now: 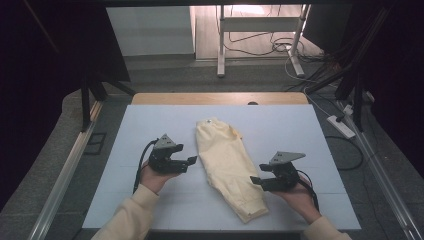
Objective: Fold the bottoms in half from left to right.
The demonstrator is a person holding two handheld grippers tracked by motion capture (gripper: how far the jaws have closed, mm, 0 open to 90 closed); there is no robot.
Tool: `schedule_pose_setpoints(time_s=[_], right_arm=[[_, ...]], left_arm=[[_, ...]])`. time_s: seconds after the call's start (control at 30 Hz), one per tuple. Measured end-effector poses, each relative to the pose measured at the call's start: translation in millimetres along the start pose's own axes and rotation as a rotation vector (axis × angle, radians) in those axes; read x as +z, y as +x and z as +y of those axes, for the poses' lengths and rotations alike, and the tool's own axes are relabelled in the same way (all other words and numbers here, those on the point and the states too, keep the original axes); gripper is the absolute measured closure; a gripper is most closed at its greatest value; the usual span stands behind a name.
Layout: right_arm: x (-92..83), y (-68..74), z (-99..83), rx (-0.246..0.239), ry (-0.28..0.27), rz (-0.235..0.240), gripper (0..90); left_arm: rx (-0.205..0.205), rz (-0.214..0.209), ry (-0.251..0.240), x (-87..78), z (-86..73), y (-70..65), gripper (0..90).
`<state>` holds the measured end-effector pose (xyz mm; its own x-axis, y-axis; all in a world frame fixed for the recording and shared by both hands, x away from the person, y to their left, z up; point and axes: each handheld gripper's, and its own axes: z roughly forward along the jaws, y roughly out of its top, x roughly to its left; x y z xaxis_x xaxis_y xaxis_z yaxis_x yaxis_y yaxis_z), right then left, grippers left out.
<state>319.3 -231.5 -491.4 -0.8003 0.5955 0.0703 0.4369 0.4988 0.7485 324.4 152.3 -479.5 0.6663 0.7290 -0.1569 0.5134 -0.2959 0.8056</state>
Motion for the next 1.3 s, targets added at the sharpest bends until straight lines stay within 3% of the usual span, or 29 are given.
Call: schedule_pose_setpoints(time_s=[0.43, 0.97, 1.13, 1.3], right_arm=[[3.9, 5.3, -5.0, -0.024, 0.048, 0.004, 37.4], [14.3, 6.8, -10.9, -0.007, 0.135, -0.004, 35.6], [18.0, 5.7, -13.2, 0.028, 0.169, -0.003, 36.3], [18.6, 3.9, -14.0, 0.057, 0.187, 0.033, 45.4]], left_arm=[[0.000, 0.000, 0.003, 0.2, -0.1, 0.1, 26.0], [-0.002, -0.002, 0.006, 0.2, -0.3, 0.1, 25.8], [-0.001, -0.003, 0.009, 0.7, -0.4, 0.2, 25.7], [-0.001, -0.003, 0.010, 0.8, -0.5, 0.1, 25.7]])
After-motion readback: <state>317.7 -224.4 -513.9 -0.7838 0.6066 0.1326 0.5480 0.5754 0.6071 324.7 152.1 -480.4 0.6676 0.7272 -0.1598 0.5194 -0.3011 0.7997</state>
